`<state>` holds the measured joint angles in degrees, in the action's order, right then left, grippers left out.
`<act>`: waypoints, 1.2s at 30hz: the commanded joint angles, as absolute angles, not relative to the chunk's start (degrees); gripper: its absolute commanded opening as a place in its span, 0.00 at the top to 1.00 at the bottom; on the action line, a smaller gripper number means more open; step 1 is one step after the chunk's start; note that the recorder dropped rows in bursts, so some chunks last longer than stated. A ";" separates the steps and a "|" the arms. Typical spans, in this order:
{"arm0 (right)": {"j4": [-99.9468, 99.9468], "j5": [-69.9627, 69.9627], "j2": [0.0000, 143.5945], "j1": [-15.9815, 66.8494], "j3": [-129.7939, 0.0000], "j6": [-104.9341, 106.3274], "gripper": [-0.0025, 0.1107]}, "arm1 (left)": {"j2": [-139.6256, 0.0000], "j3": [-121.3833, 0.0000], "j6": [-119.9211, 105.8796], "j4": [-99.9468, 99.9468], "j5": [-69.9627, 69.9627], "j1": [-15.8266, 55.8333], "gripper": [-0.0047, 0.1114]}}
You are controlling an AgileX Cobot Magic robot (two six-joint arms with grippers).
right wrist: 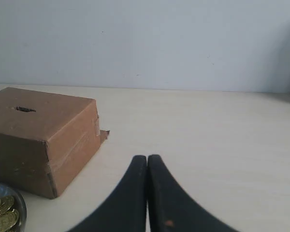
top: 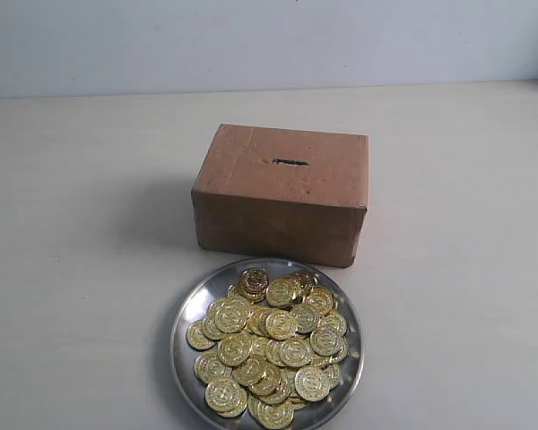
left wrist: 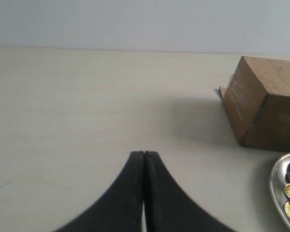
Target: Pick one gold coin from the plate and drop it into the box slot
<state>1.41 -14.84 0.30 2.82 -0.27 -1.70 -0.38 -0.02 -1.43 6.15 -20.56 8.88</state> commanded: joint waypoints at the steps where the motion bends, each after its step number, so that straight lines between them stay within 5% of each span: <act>1: 1.37 -14.18 0.00 2.98 0.00 -1.83 0.98 | 0.00 0.00 -1.40 5.75 -20.19 9.15 0.96; 12: 0.85 -12.27 0.00 2.98 0.00 -1.88 0.98 | 0.00 0.00 -2.82 5.75 -19.94 9.15 0.96; 22: -25.07 0.81 0.00 2.98 0.00 -15.34 0.98 | 0.00 0.00 0.48 29.17 -5.73 9.15 0.96; 36: -25.53 -9.15 0.00 3.39 0.00 -15.74 0.98 | 0.00 0.00 3.65 34.89 -10.55 9.15 0.96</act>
